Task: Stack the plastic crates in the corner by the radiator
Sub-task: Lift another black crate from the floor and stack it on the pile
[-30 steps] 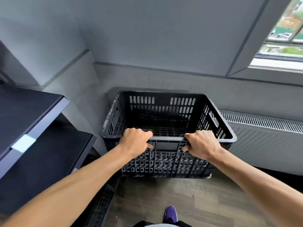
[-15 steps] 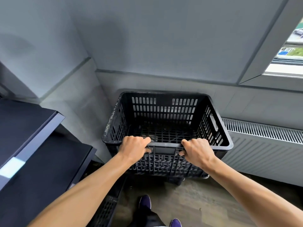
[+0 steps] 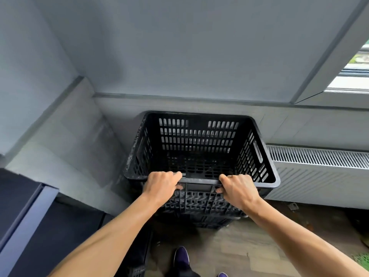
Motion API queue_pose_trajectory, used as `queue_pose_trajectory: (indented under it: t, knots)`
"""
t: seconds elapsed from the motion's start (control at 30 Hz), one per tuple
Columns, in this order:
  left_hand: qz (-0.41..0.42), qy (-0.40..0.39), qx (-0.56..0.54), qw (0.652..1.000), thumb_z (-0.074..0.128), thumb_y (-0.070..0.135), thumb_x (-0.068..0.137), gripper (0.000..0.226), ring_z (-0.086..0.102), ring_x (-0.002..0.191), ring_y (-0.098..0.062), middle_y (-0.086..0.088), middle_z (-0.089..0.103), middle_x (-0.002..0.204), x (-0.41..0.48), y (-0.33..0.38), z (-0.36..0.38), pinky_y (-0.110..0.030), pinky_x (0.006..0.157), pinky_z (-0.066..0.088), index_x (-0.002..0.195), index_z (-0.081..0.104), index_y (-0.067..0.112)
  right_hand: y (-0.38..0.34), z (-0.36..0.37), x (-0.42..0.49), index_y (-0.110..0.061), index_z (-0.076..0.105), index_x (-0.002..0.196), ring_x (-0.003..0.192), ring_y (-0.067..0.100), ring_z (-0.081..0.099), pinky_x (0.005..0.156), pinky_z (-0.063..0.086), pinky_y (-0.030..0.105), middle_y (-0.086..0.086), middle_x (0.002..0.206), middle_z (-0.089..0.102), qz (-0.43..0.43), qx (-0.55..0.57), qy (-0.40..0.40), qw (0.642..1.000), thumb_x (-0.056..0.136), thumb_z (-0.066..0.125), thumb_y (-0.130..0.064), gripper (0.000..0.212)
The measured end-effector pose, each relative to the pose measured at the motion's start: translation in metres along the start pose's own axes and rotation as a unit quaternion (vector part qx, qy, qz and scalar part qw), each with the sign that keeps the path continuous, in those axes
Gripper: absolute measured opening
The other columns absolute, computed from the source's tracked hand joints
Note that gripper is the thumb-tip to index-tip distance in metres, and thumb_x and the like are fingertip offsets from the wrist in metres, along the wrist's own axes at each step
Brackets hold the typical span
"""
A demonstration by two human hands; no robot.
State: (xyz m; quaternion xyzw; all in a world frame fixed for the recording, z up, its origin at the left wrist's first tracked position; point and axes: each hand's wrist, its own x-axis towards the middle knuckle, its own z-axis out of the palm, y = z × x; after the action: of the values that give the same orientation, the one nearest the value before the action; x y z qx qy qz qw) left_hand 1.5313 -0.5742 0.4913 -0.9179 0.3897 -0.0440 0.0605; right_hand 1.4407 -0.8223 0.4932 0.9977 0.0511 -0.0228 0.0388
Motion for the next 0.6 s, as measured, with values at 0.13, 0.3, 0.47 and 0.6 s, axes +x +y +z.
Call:
queue_pose_trajectory:
  t: [0.13,0.3,0.47,0.6]
  knots:
    - [0.014,-0.015,-0.014,1.000,0.088,0.053,0.057,0.040,0.055,0.037,-0.013,0.006,0.053,0.048,0.006,-0.008,0.036,-0.020,0.036,0.026,0.070,0.063,0.024,-0.011,0.030,0.010,-0.018,0.060,0.093,0.067,0.027,0.070,0.053,0.044,0.034,0.001,0.075,0.071,0.013,0.000,-0.051,0.999,0.087,0.061,-0.045,0.028]
    - [-0.019,-0.086,-0.049,0.995,0.059,0.051,0.090,0.028,0.067,0.077,-0.021,0.004,0.064,0.085,-0.006,0.003,0.069,-0.031,0.055,0.037,0.094,0.059,0.024,-0.022,0.066,0.006,-0.019,0.061,0.101,0.086,0.030,0.070,0.067,0.050,0.037,0.002,0.094,0.071,0.032,0.019,-0.106,0.994,0.091,0.055,-0.049,0.032]
    - [-0.039,-0.099,-0.098,0.989,0.051,0.057,0.091,0.033,0.064,0.078,-0.021,0.005,0.059,0.087,-0.011,-0.002,0.083,-0.030,0.057,0.035,0.090,0.058,0.025,-0.021,0.069,0.011,-0.018,0.060,0.102,0.094,0.029,0.067,0.070,0.048,0.036,0.001,0.102,0.066,0.051,0.068,-0.129,0.988,0.090,0.054,-0.056,0.040]
    - [-0.044,-0.145,-0.123,0.981,0.051,0.061,0.090,0.033,0.066,0.085,-0.020,0.006,0.066,0.088,-0.004,-0.006,0.082,-0.031,0.063,0.039,0.090,0.059,0.029,-0.015,0.067,0.014,-0.020,0.060,0.101,0.096,0.029,0.066,0.071,0.046,0.036,0.002,0.102,0.068,0.063,0.100,-0.183,0.976,0.089,0.057,-0.054,0.036]
